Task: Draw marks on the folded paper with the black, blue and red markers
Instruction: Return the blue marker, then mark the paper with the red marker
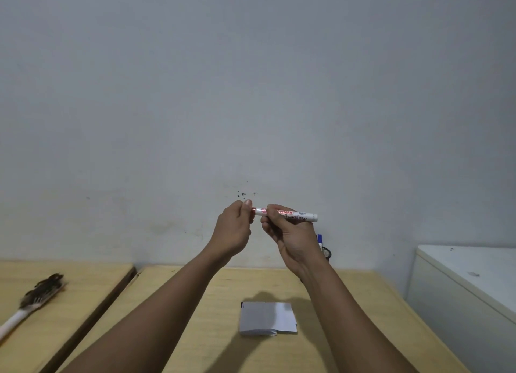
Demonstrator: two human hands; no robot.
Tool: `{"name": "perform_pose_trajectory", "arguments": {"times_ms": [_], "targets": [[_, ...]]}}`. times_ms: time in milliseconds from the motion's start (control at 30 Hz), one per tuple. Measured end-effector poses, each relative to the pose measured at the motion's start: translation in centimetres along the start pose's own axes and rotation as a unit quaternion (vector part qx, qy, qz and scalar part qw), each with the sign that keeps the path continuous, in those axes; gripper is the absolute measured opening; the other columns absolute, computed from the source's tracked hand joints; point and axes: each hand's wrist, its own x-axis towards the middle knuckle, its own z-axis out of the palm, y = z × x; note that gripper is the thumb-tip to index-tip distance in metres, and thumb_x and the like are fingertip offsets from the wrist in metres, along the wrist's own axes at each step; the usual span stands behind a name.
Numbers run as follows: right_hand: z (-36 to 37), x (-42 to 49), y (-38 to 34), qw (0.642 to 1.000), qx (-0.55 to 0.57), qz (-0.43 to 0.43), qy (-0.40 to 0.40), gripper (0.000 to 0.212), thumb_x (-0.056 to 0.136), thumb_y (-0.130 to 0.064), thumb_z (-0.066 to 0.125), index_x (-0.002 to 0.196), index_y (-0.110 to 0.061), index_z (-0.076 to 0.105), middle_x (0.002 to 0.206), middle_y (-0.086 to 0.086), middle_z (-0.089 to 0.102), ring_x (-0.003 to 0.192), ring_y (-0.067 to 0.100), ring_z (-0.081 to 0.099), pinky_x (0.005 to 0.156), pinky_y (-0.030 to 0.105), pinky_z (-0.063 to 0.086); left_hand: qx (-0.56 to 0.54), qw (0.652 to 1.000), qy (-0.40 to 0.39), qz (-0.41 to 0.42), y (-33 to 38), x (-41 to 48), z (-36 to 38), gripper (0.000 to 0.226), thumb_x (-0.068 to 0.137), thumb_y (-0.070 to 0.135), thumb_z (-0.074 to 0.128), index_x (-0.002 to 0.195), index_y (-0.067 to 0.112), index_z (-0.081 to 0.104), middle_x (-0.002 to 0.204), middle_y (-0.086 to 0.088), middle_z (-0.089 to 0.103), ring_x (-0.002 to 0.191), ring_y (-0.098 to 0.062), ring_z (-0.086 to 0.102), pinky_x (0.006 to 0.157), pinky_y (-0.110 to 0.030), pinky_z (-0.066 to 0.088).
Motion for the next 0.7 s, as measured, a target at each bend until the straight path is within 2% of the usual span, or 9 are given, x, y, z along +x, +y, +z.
{"name": "perform_pose_trajectory", "arguments": {"times_ms": [100, 233, 367, 433, 533, 600, 700], "targets": [[-0.3, 0.0, -0.2, 0.999, -0.031, -0.023, -0.019, 0.01, 0.086, 0.002, 0.072, 0.096, 0.001, 0.072, 0.08, 0.013, 0.072, 0.072, 0.021, 0.07, 0.076, 0.026, 0.061, -0.019, 0.999, -0.01, -0.035, 0.2, 0.2, 0.0, 0.047, 0.105, 0.037, 0.029, 0.086, 0.005, 0.057, 0.08, -0.005, 0.06, 0.067, -0.02, 0.055, 0.058, -0.029, 0.038], [-1.0, 0.1, 0.1, 0.988, -0.128, -0.064, -0.05, 0.014, 0.085, 0.005, 0.072, 0.099, 0.001, 0.073, 0.094, 0.011, 0.076, 0.088, 0.022, 0.07, 0.085, 0.029, 0.059, -0.071, 0.992, -0.033, -0.1, -0.1, 0.6, -0.3, 0.046, 0.104, 0.036, 0.03, 0.079, 0.007, 0.057, 0.074, -0.006, 0.056, 0.061, -0.019, 0.05, 0.056, -0.03, 0.034], [-2.0, 0.4, 0.4, 0.992, -0.1, -0.045, -0.055, 0.018, 0.084, 0.0, 0.074, 0.102, 0.0, 0.073, 0.095, 0.013, 0.075, 0.086, 0.022, 0.069, 0.085, 0.028, 0.058, -0.074, 0.989, -0.035, -0.124, -1.2, 1.0, -1.0, 0.044, 0.102, 0.036, 0.032, 0.077, 0.011, 0.058, 0.073, -0.007, 0.056, 0.06, -0.021, 0.048, 0.056, -0.03, 0.035], [-2.6, 0.6, 0.8, 0.995, -0.088, -0.031, -0.042, 0.018, 0.085, 0.0, 0.073, 0.103, 0.001, 0.073, 0.093, 0.014, 0.074, 0.083, 0.022, 0.068, 0.084, 0.029, 0.059, -0.036, 0.992, -0.043, -0.111, -2.8, 1.1, -1.2, 0.043, 0.101, 0.039, 0.038, 0.076, 0.011, 0.06, 0.074, -0.005, 0.058, 0.063, -0.022, 0.05, 0.058, -0.031, 0.04], [-3.7, 0.6, 1.7, 0.997, -0.075, -0.019, -0.021, 0.017, 0.084, 0.0, 0.074, 0.101, 0.001, 0.073, 0.088, 0.015, 0.073, 0.078, 0.022, 0.069, 0.08, 0.029, 0.06, 0.093, 0.989, -0.052, -0.098, -6.9, 1.0, -1.2, 0.042, 0.095, 0.048, 0.051, 0.071, 0.014, 0.058, 0.078, 0.0, 0.068, 0.067, -0.024, 0.059, 0.067, -0.036, 0.05], [-4.5, 0.5, 2.5, 0.997, -0.078, -0.008, -0.01, 0.023, 0.079, -0.003, 0.078, 0.101, 0.002, 0.072, 0.086, 0.015, 0.072, 0.079, 0.023, 0.069, 0.079, 0.031, 0.061, 0.169, 0.977, -0.07, -0.11, -9.8, 0.6, -1.1, 0.036, 0.09, 0.045, 0.061, 0.07, 0.016, 0.057, 0.076, 0.007, 0.068, 0.069, -0.02, 0.062, 0.068, -0.034, 0.049], [-5.9, 0.5, 4.0, 0.997, -0.082, 0.008, 0.009, 0.035, 0.069, -0.009, 0.08, 0.1, 0.004, 0.072, 0.085, 0.016, 0.072, 0.078, 0.024, 0.069, 0.076, 0.03, 0.062, 0.232, 0.961, -0.085, -0.129, -13.1, -0.4, -0.9, 0.018, 0.085, 0.037, 0.069, 0.072, 0.027, 0.061, 0.083, 0.015, 0.067, 0.081, -0.014, 0.066, 0.072, -0.032, 0.052]]}}
